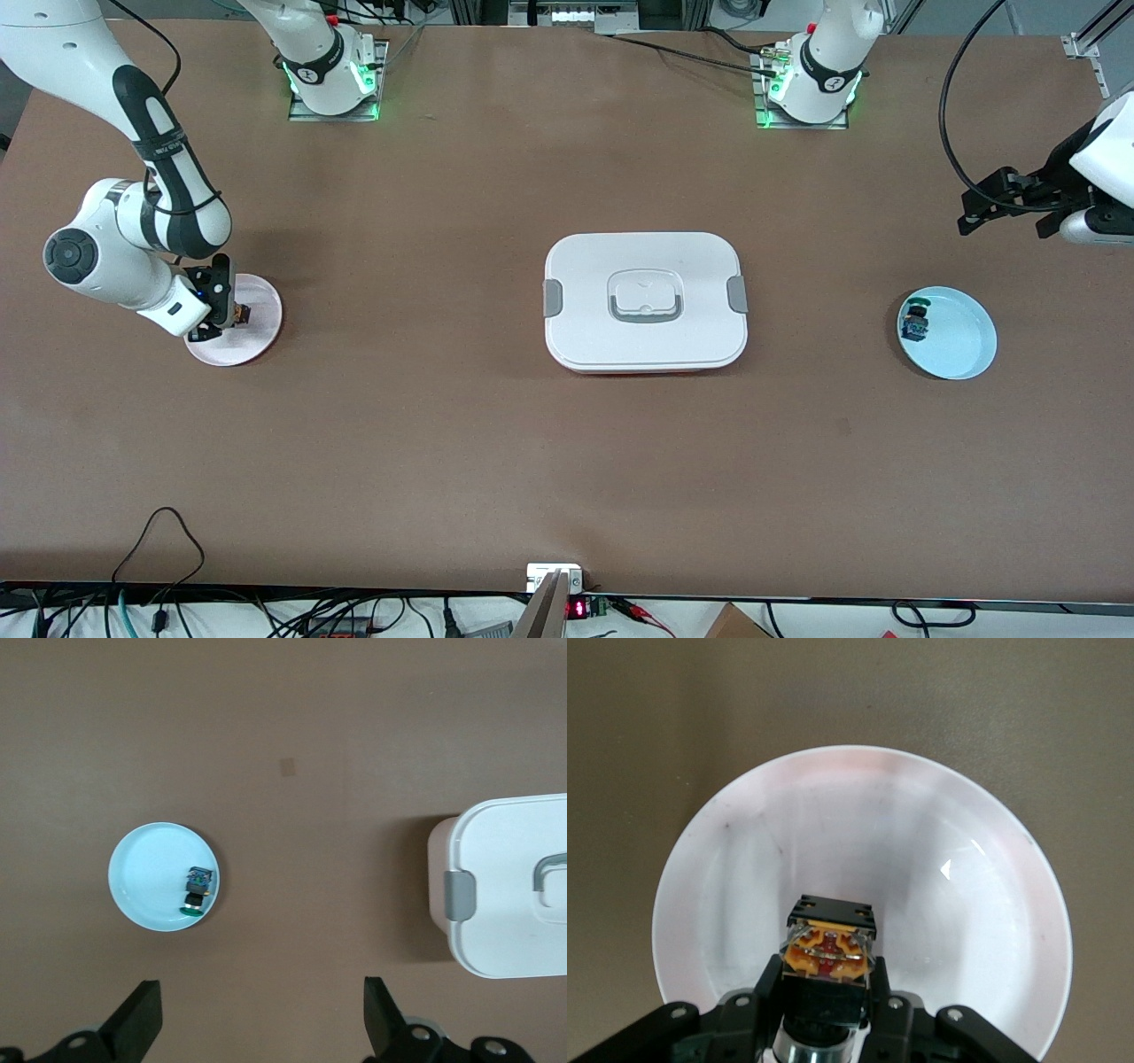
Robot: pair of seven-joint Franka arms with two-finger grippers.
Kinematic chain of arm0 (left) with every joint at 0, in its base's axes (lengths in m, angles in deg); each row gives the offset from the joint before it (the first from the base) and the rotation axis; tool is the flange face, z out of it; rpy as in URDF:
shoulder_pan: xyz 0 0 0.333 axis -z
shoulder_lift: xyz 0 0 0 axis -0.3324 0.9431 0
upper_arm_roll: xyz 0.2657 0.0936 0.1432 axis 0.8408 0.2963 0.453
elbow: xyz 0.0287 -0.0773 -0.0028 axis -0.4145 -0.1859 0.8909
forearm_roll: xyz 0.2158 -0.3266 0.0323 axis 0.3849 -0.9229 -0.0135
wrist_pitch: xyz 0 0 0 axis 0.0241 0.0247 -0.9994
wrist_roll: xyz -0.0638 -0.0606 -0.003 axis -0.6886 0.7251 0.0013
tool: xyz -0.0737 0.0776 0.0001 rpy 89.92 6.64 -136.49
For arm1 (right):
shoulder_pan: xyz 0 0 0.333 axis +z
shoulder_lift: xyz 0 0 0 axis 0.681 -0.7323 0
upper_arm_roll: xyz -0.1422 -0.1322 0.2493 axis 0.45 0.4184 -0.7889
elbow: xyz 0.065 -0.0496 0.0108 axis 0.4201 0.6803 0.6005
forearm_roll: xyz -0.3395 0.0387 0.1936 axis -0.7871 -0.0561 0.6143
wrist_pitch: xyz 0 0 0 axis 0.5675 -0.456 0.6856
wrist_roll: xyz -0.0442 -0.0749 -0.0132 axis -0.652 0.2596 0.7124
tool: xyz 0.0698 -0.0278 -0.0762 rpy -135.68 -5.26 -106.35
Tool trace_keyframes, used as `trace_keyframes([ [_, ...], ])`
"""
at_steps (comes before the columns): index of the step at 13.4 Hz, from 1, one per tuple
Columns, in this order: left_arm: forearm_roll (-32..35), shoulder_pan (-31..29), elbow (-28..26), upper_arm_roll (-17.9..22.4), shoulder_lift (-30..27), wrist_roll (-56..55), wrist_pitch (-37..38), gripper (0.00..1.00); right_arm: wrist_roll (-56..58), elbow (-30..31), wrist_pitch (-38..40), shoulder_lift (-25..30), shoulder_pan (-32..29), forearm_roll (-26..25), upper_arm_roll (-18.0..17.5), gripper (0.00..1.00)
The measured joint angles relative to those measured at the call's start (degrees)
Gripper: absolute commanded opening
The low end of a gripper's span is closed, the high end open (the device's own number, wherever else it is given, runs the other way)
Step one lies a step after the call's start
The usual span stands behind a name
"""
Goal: Transfer orange switch to right arm and place
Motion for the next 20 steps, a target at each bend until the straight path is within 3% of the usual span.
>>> trace_keyframes([
  [1,0.3,0.0,0.0,0.0,0.2,0.0,0.0,1.0,0.3,0.0,-0.2,0.0,0.0,-0.3,0.0,0.15],
  [2,0.4,0.0,0.0,0.0,0.3,0.0,0.0,1.0,0.6,0.0,-0.4,-0.1,0.0,-0.5,0.0,0.81],
  [3,0.4,0.0,0.0,0.0,0.4,0.0,0.0,1.0,0.8,0.0,-0.6,-0.3,0.0,-0.5,0.0,1.0],
  [9,0.5,-0.6,0.1,0.4,0.4,0.0,0.0,1.0,0.6,-0.4,-1.5,0.0,-1.0,0.0,0.0,1.0],
  [11,0.5,-1.5,0.2,0.5,0.4,0.0,0.0,1.0,0.6,-0.9,-0.8,2.0,-1.0,3.4,0.0,1.0],
  [16,0.5,-1.7,0.2,0.4,0.4,0.1,0.0,1.0,0.5,-7.8,9.1,7.6,-0.7,7.4,-0.4,1.0],
  [20,0.5,-1.7,0.2,0.4,0.4,0.1,0.0,1.0,-11.7,-14.7,20.1,11.6,0.6,7.7,-0.8,1.0],
])
